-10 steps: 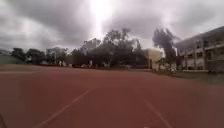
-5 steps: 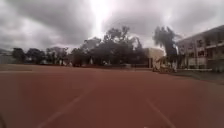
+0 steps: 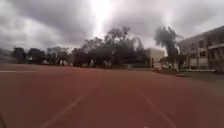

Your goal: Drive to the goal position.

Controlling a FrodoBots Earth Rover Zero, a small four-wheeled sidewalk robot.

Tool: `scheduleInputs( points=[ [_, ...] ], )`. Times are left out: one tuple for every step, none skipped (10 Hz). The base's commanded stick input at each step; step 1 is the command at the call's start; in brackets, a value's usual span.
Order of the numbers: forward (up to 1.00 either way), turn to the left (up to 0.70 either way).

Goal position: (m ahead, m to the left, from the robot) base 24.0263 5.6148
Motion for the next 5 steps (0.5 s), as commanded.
scheduleInputs(
  points=[
    [0.7, 0.0],
    [0.7, 0.0],
    [0.7, 0.0],
    [0.7, 0.0],
    [0.7, 0.0]
  ],
)
